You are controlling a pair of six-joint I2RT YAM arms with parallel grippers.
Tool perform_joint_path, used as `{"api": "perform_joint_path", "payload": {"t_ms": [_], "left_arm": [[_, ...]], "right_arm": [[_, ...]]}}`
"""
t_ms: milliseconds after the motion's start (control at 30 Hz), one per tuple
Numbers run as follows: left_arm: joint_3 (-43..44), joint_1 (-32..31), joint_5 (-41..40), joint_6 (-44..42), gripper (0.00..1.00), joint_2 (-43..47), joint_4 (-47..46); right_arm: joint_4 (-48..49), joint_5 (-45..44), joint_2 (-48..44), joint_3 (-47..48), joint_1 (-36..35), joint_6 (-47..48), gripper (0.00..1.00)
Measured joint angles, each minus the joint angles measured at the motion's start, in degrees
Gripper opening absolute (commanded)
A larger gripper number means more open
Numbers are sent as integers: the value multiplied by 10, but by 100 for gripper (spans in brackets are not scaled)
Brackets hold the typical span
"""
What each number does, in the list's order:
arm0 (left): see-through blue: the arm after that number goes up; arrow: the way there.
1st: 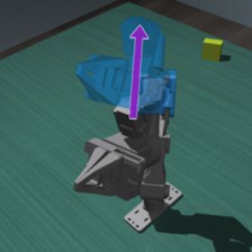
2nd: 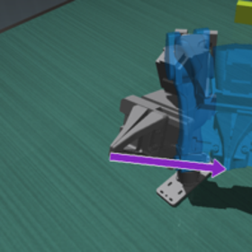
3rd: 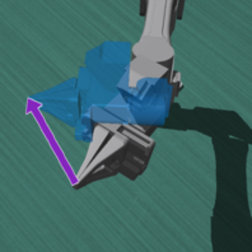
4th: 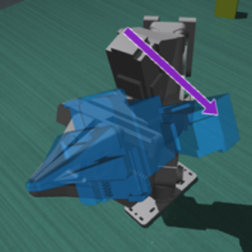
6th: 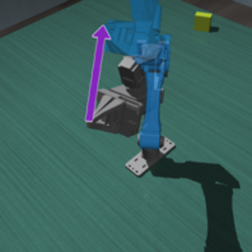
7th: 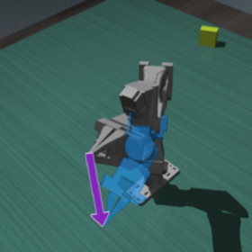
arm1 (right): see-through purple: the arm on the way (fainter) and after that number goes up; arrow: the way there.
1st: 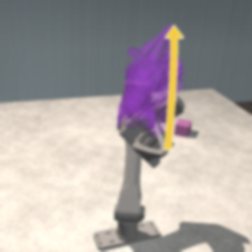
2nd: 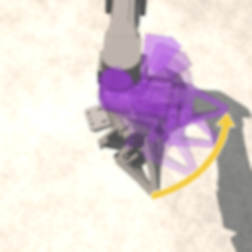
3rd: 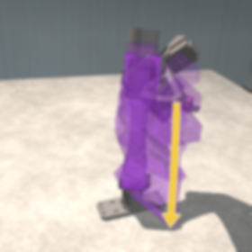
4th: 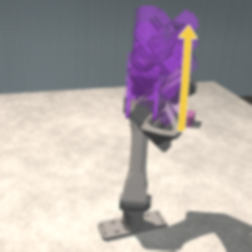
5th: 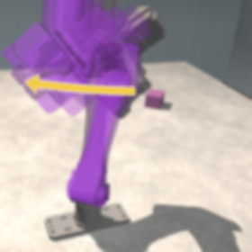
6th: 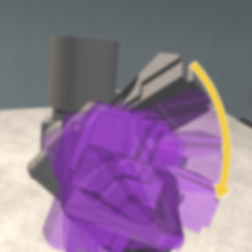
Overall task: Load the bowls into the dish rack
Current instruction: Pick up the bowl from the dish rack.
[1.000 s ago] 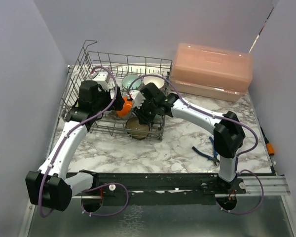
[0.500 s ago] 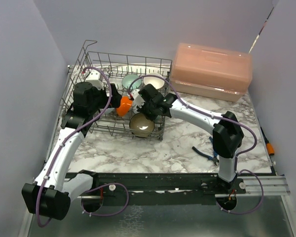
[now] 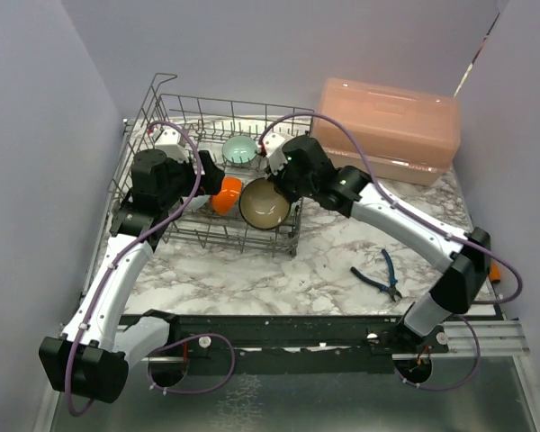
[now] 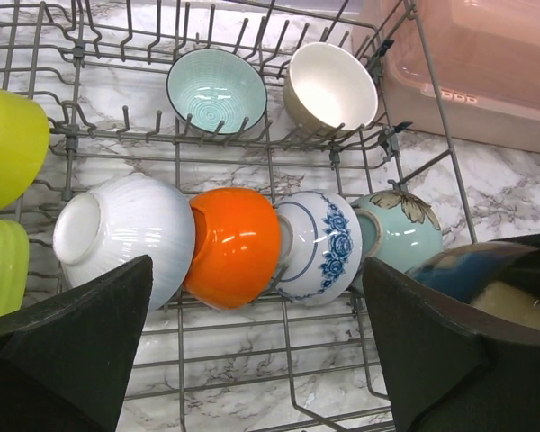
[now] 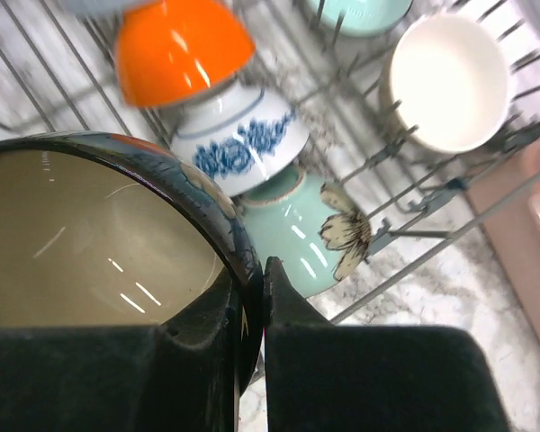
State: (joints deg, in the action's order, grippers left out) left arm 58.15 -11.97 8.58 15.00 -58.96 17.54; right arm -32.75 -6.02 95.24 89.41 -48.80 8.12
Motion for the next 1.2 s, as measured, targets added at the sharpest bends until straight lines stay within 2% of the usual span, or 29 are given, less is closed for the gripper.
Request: {"api": "perform_joint_path", "payload": {"t_ms": [133,333,500,700,833,933,1200], "left_arm": [[0,0,14,8,99,0,-8],[0,0,71,34,99,0,-42],[-15,0,139,89,99,3,-104],[-96,0,239,239,99,0,-281],[-115,-17,267,307,99,-20,-353],[-115,-38,275,325,99,-30,-381],[-131,-58,272,366,99,-53,-409]], "right_arm": [[41,-19,-53,-6,-2,-9,0],[56,-19,-42,-4,25,-34,0],[59,62,-33,-15,104,-80,0],[88,191,-38,-43,181,-139,0],[100,262,-38,-45,188,-164,0],[121,309,-38,-45,188,-183,0],[155,373,-39,-45,186,-218,0]]}}
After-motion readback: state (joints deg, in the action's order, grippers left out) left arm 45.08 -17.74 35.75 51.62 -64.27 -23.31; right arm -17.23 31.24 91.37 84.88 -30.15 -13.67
